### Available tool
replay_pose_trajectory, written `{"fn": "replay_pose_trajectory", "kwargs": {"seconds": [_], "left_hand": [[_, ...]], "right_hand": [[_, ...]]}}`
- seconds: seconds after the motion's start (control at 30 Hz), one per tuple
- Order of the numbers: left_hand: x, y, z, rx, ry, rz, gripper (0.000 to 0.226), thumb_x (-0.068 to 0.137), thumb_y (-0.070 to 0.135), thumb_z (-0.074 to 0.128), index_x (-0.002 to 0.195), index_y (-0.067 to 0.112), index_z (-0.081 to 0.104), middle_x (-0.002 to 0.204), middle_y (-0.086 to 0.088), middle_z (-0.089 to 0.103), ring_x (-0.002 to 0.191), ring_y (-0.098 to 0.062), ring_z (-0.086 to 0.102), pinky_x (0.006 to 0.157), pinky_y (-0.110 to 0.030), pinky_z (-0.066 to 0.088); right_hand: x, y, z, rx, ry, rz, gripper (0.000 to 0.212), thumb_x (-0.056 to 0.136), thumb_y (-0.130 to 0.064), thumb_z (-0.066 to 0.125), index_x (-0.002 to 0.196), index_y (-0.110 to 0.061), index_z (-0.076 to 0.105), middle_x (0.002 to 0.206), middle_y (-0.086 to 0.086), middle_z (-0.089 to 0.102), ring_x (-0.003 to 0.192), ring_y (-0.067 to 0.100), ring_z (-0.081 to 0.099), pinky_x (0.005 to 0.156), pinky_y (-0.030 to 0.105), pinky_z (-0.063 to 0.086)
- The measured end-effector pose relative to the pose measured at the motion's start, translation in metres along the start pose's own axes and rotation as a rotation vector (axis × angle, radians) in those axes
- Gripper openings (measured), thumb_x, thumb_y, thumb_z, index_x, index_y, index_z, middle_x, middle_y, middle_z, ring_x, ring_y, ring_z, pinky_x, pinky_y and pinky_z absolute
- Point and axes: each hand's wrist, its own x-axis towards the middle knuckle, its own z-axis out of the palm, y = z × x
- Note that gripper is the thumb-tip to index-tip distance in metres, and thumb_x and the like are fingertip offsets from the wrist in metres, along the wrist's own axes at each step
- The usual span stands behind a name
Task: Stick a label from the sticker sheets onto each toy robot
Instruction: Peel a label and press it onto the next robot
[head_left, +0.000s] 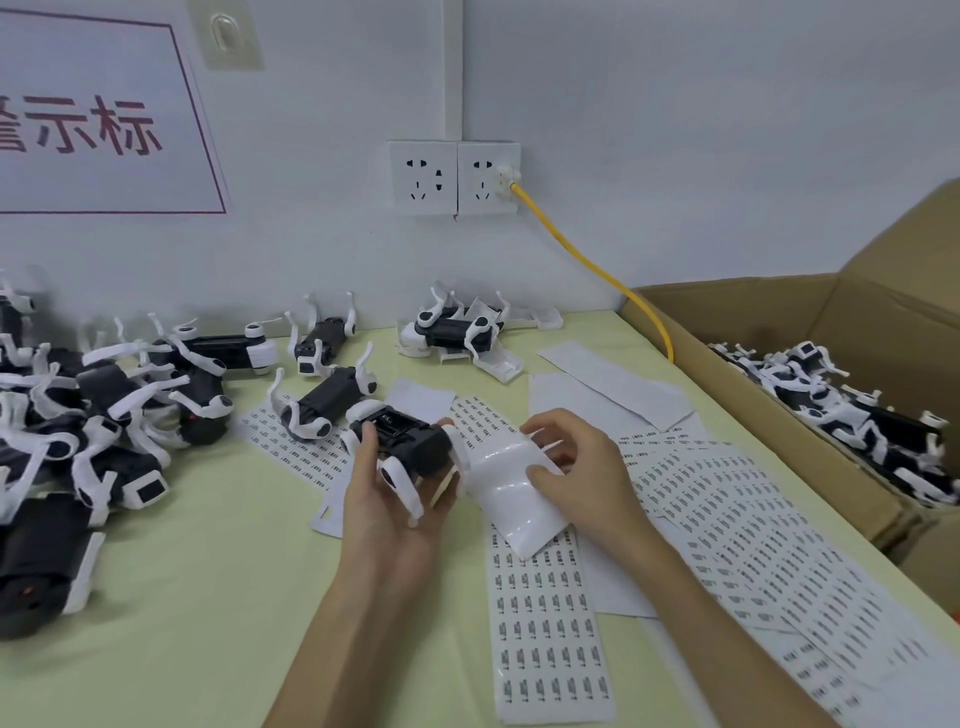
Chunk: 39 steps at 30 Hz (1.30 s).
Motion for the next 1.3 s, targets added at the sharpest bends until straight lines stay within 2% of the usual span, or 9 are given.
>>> {"fn": "replay_pose_trajectory", "kwargs": {"seconds": [0.2, 0.33, 0.43, 0.5, 0.6, 0.67, 0.8, 0.93, 1.3], "left_hand": [[-0.001, 0.005, -0.003, -0.028, -0.09, -0.033, 0.051, 0.096, 0.053, 0.063, 0.129, 0.017, 0.049, 0.085, -0.007, 0.06, 0.084, -0.025, 0.069, 0.069, -0.032, 0.054], [-0.002, 0.003, -0.004, 0.025, -0.121, -0.072, 0.088, 0.081, 0.052, 0.077, 0.154, 0.014, 0.047, 0.105, -0.008, 0.073, 0.091, -0.022, 0.072, 0.089, -0.035, 0.051], [0.0, 0.005, -0.002, 0.023, -0.134, -0.101, 0.103, 0.062, 0.046, 0.095, 0.152, 0.023, 0.051, 0.117, -0.006, 0.075, 0.1, -0.019, 0.068, 0.073, -0.032, 0.051], [0.0, 0.005, -0.002, 0.083, -0.151, -0.113, 0.074, 0.062, 0.049, 0.093, 0.13, 0.031, 0.072, 0.115, 0.001, 0.077, 0.098, -0.017, 0.073, 0.068, -0.021, 0.049], [-0.004, 0.003, -0.001, 0.138, -0.177, -0.133, 0.036, 0.061, 0.05, 0.095, 0.089, 0.028, 0.085, 0.106, 0.003, 0.079, 0.101, -0.014, 0.076, 0.093, -0.027, 0.049], [-0.007, 0.002, 0.0, 0.177, -0.213, -0.123, 0.051, 0.053, 0.05, 0.1, 0.091, 0.02, 0.084, 0.121, -0.006, 0.076, 0.115, -0.022, 0.072, 0.105, -0.041, 0.05], [-0.019, 0.006, 0.008, 0.411, -0.371, -0.084, 0.056, 0.057, 0.059, 0.095, 0.099, 0.024, 0.08, 0.099, 0.001, 0.075, 0.092, -0.017, 0.074, 0.082, -0.031, 0.057], [-0.026, 0.006, 0.014, 0.525, -0.423, -0.113, 0.068, 0.056, 0.06, 0.094, 0.111, 0.023, 0.078, 0.103, -0.001, 0.073, 0.095, -0.02, 0.072, 0.08, -0.03, 0.06], [-0.024, 0.007, 0.016, 0.453, -0.316, -0.024, 0.048, 0.073, 0.048, 0.072, 0.11, 0.018, 0.08, 0.094, -0.005, 0.069, 0.083, -0.018, 0.07, 0.068, -0.024, 0.057]], "right_hand": [[0.0, -0.004, -0.005, 0.185, -0.023, -0.041, 0.057, 0.081, 0.013, 0.058, 0.112, -0.034, 0.067, 0.087, -0.023, 0.058, 0.059, 0.004, 0.053, 0.053, 0.015, 0.041], [0.003, -0.003, -0.009, 0.255, 0.006, -0.043, 0.06, 0.084, 0.015, 0.056, 0.117, -0.033, 0.069, 0.095, -0.009, 0.056, 0.066, 0.009, 0.059, 0.053, 0.022, 0.044], [0.003, -0.001, -0.012, 0.362, 0.037, -0.031, 0.061, 0.085, 0.017, 0.06, 0.12, -0.032, 0.071, 0.096, -0.006, 0.056, 0.066, 0.008, 0.061, 0.056, 0.024, 0.046], [0.004, 0.001, -0.014, 0.461, 0.046, -0.018, 0.061, 0.085, 0.018, 0.062, 0.122, -0.029, 0.071, 0.097, -0.003, 0.057, 0.068, 0.013, 0.062, 0.062, 0.028, 0.047], [0.006, 0.0, -0.016, 0.596, 0.037, -0.008, 0.062, 0.082, 0.022, 0.062, 0.122, -0.024, 0.071, 0.099, 0.004, 0.059, 0.071, 0.013, 0.064, 0.067, 0.026, 0.054], [0.007, -0.001, -0.017, 0.597, 0.018, -0.02, 0.064, 0.08, 0.024, 0.063, 0.122, -0.023, 0.072, 0.102, 0.01, 0.062, 0.08, 0.013, 0.067, 0.075, 0.029, 0.058], [0.005, -0.001, -0.015, 0.487, -0.064, -0.09, 0.067, 0.077, 0.024, 0.067, 0.125, -0.022, 0.07, 0.108, 0.014, 0.071, 0.101, 0.026, 0.066, 0.094, 0.044, 0.055], [0.001, -0.005, -0.012, 0.448, -0.157, -0.124, 0.063, 0.079, 0.02, 0.069, 0.126, -0.022, 0.069, 0.111, -0.006, 0.074, 0.108, 0.015, 0.068, 0.091, 0.037, 0.058], [0.0, -0.009, -0.006, 0.549, -0.059, -0.139, 0.044, 0.089, 0.002, 0.073, 0.124, -0.022, 0.061, 0.101, 0.017, 0.065, 0.08, 0.036, 0.068, 0.073, 0.037, 0.057]]}}
